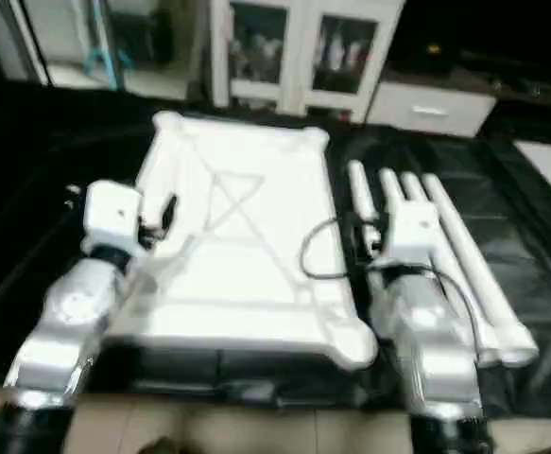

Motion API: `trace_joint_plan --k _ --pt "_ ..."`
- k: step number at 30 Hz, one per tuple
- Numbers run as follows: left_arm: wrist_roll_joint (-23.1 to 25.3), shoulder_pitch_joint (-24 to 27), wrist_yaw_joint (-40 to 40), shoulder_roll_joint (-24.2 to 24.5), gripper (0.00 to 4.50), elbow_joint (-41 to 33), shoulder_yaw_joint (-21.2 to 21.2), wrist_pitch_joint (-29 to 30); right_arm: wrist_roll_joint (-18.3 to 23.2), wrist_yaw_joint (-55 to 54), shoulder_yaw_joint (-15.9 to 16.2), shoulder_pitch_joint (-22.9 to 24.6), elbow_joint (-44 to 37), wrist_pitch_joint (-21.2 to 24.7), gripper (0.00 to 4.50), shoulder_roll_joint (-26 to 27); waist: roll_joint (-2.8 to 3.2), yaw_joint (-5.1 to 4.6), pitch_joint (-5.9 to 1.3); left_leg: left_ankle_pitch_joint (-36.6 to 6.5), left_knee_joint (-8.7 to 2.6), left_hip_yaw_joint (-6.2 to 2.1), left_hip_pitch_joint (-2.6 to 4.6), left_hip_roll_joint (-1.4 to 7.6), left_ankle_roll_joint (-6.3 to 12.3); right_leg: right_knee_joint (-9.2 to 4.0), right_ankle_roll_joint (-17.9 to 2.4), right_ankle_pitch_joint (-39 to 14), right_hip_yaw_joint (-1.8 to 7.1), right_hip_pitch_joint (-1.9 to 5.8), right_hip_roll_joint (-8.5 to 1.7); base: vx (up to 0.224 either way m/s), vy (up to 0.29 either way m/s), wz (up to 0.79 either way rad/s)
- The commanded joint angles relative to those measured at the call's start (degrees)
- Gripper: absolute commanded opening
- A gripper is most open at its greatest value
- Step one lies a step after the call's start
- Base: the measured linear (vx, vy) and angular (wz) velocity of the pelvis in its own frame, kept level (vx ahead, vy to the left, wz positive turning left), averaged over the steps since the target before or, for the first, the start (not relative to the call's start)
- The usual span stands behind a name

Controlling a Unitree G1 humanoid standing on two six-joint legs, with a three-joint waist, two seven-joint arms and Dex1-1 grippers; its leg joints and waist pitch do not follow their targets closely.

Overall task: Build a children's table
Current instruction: Move to table

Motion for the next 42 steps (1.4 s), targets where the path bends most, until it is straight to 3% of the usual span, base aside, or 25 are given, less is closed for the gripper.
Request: trace_joint_plan --k 1,3,5,6,8,10,11,14,15,16,17,18,19,21,22,23,24,25,26,27,28,32,35,38,42 --pt "-3.88 0.26 -4.62 -1.23 3.71 -1.05 -1.3 2.67 1.13 1.93 -1.4 -0.43 0.09 1.13 3.69 -1.58 0.27 0.12 -4.37 34.78 -1.57 -2.46 3.76 5.26 16.04 -2.83 -3.46 22.2 4.19 -1.53 -6.89 0.052 0.04 0.07" --pt "-5.18 0.75 -6.6 -0.7 3.71 -2.17 -1.92 3.33 1.5 3.32 -1.57 -0.92 0.22 1.11 3.69 -1.96 -0.63 1.81 -4.49 24.35 -2.84 0.68 0.27 1.49 8.45 -2.19 -3.26 34.41 4.02 1.77 -6.62 0.0 0.0 0.0" --pt "-5.67 0.86 -7.26 -0.07 3.71 -2.67 -1.93 5.51 1.56 4.07 -1.54 -1.27 0.33 1.13 3.69 -2.08 -0.3 2.11 -3.73 7.69 -4.59 0.98 0.97 2.42 3.03 -3.57 -3.55 26.33 3.62 1.64 -6.34 -0.031 0.001 -0.02" --pt "-6.2 0.85 -8.46 0.69 3.71 -3.05 -2.01 6.83 2.28 5.28 -1.32 -1.66 0.31 1.75 3.69 -2.29 0.05 1.77 -3.31 -1.07 -5.72 0.94 1.7 3.19 0.66 -4.51 -5.02 15.36 3.46 1.33 -6.07 -0.082 0.01 -0.04" --pt "-7.63 0.28 -12.21 2.83 3.71 -3.71 -2.25 9.26 5.6 11.93 0.36 -2.71 -0.16 3.9 3.69 -4.6 0.11 1.37 -2.68 -9.91 -6.9 0.92 2.05 3.62 -1.25 -5.42 -6.3 3.26 3.65 1.02 -6.32 -0.084 0.012 -0.05" --pt "-8.74 -0.56 -14.25 3.82 3.56 -3.24 -1.9 10.24 7.31 16.19 1.49 -3.16 -0.28 4.69 3.69 -6.38 -0.48 1.38 -1.24 -22.69 -7.86 1.27 3.14 3.48 -3.72 -7.71 -4.76 -18.74 3.83 0.2 -7.04 -0.083 0.013 -0.06" --pt "-9.09 -1.5 -15.93 4.94 3.45 -2.3 -1.71 10.47 8.68 19.36 2.18 -3.58 -0.2 5.55 3.69 -7.68 -1.21 1.39 -1.24 -23.91 -7.92 1.4 3.36 3.49 -4.23 -8.45 -4.08 -22.56 3.88 0.15 -7.4 -0.078 0.011 -0.06" --pt "-8.54 -5.12 -22.84 9.38 3.31 2.1 -4.69 12.44 10.62 26.51 3.81 -5.05 0.28 7.13 3.69 -10.85 -0.89 1.8 -1.73 -22.61 -8.6 1.3 3.52 3.88 -4.99 -8.82 -2.87 -21.52 3.36 0.27 -7.67 -0.048 0.015 -0.03" --pt "-8.23 -6.05 -24.7 10.37 3.19 3.5 -5.94 12.88 10.78 28.14 4.43 -5.28 0.2 7.38 3.69 -11.65 -0.03 1.77 -2.03 -21.6 -8.94 1.23 3.6 3.95 -5.4 -8.37 -3.03 -15.98 3.03 0.23 -7.15 0.0 0.0 0.0" --pt "-8.05 -7.49 -26.67 10.93 2.98 4.98 -7.9 14.05 10.93 30.45 5.1 -5.19 -0.53 8.05 3.69 -13.18 2.76 2.09 -2.16 -22.56 -9.01 0.83 3.69 3.96 -6.69 -7.49 -3.67 -12.1 3.02 0.02 -7.14 0.0 0.0 0.0" --pt "-8.03 -8.09 -26.71 10.63 2.98 5.66 -8.05 14.04 10.85 30.89 5.33 -5.16 -0.78 8.12 3.69 -13.59 1.05 1.58 -2.28 -22.45 -9.02 1.37 3.86 4.02 -6.39 -8.35 -3.65 -10.46 2.95 0.23 -6.96 -0.039 0.056 -0.05" --pt "-8.14 -10.79 -26.74 9.07 2.95 8.91 -8.46 14.09 10.43 32.74 6.23 -5.09 -1.41 8.15 3.69 -15.25 3.02 1.88 -1.77 -26.02 -9.27 1.07 3.78 4.01 -7.73 -8.13 -4.59 -10.98 3.01 0.06 -7.08 -0.038 0.07 0.01" --pt "-9.0 -12.91 -27.63 7.16 2.86 12.33 -9.19 14.67 10.21 34.58 6.98 -3.97 -2.15 7.77 3.69 -17.0 1.95 1.77 -1.77 -29.38 -9.0 1.42 4.61 4.0 -7.81 -8.65 -5.07 -13.74 3.11 -0.28 -7.41 -0.038 0.07 0.01" --pt "-8.54 -14.0 -28.0 6.72 2.73 13.83 -10.11 14.9 9.41 34.35 7.29 -3.47 -2.76 7.89 3.69 -18.02 0.95 2.05 -2.36 -24.32 -8.68 2.08 4.18 3.9 -5.53 -8.77 -5.97 -12.86 3.25 0.39 -8.06 -0.01 0.031 0.03" --pt "-7.99 -15.4 -28.05 6.28 2.55 15.59 -10.8 15.36 9.47 34.24 7.25 -3.2 -3.41 8.45 3.69 -18.78 0.99 2.13 -2.59 -18.82 -8.76 2.39 3.46 4.16 -3.99 -8.38 -6.5 -9.86 3.18 0.64 -8.2 0.0 0.0 0.0" --pt "-7.02 -17.19 -28.59 6.16 2.51 18.28 -11.78 15.75 9.95 33.59 6.72 -2.76 -4.29 9.27 3.69 -18.69 2.21 1.98 -2.88 -14.81 -8.68 2.36 2.76 4.03 -3.45 -7.77 -6.77 -6.69 2.92 1.01 -8.1 0.0 0.0 0.0" --pt "-6.35 -18.52 -29.04 6.12 2.45 20.31 -12.48 16.06 10.38 33.14 6.28 -2.45 -4.91 9.87 3.69 -18.52 2.05 1.83 -2.97 -14.08 -8.64 2.64 2.91 3.97 -3.34 -7.96 -6.56 -5.56 2.82 0.78 -7.85 0.0 0.0 0.0" --pt "-5.92 -19.37 -29.11 6.02 2.36 21.56 -12.88 16.5 10.38 32.86 6.03 -2.13 -5.26 10.0 3.69 -18.54 3.12 1.72 -2.99 -14.49 -8.56 2.54 3.01 3.94 -3.68 -7.76 -6.54 -4.75 2.84 0.53 -7.71 0.0 0.0 0.0" --pt "-5.76 -20.63 -29.46 5.84 2.36 23.67 -13.45 17.61 9.76 32.98 6.07 -1.36 -5.46 9.64 3.69 -19.17 2.08 1.29 -3.05 -16.45 -8.67 2.46 2.7 3.84 -3.78 -7.7 -6.83 -3.6 2.72 0.99 -7.78 0.0 0.0 0.0" --pt "-5.77 -20.78 -29.47 5.76 2.26 23.97 -13.5 17.85 9.61 32.99 6.1 -1.18 -5.49 9.53 3.69 -19.29 2.5 1.23 -3.16 -15.78 -8.51 2.53 2.62 3.77 -3.62 -7.6 -6.95 -2.91 2.78 0.99 -7.89 0.0 0.0 0.0" --pt "-5.24 -21.76 -30.24 5.56 2.16 25.71 -14.61 19.38 9.47 32.9 5.67 -0.13 -6.26 10.36 3.69 -20.14 1.79 1.31 -3.45 -13.03 -8.15 2.77 2.63 3.86 -2.45 -7.46 -7.47 -0.34 2.84 1.04 -8.05 0.0 0.0 0.0" --pt "-2.93 -23.42 -28.81 5.96 1.87 29.27 -15.89 20.8 11.81 33.22 4.34 1.01 -9.59 13.42 3.69 -20.99 2.58 1.28 -3.83 -6.33 -7.23 3.16 2.46 3.83 1.14 -6.9 -9.97 7.92 2.74 0.88 -7.74 0.0 0.0 0.0" --pt "-1.56 -25.08 -26.22 5.75 1.66 33.41 -15.61 20.16 12.57 33.73 3.94 1.56 -11.42 14.4 3.69 -21.98 1.65 1.2 -3.31 -9.21 -7.39 3.45 2.39 3.79 2.32 -7.61 -9.99 2.22 2.81 0.87 -7.92 0.0 0.0 0.0" --pt "-2.24 -26.45 -24.64 5.37 1.23 34.01 -13.49 20.38 12.59 34.31 4.19 1.7 -12.47 14.59 3.69 -22.78 1.86 0.81 -2.81 -15.73 -8.04 3.1 2.76 4.0 -0.24 -8.66 -7.81 -10.89 2.73 0.59 -8.09 0.0 0.0 0.0" --pt "-3.04 -26.89 -23.64 5.27 1.07 32.47 -11.66 20.21 12.7 34.51 4.13 1.74 -12.89 14.98 3.69 -22.94 1.68 0.38 -2.89 -16.23 -8.16 2.97 2.76 4.08 -0.88 -8.77 -6.99 -11.81 2.76 0.32 -8.15 0.0 0.0 0.0"
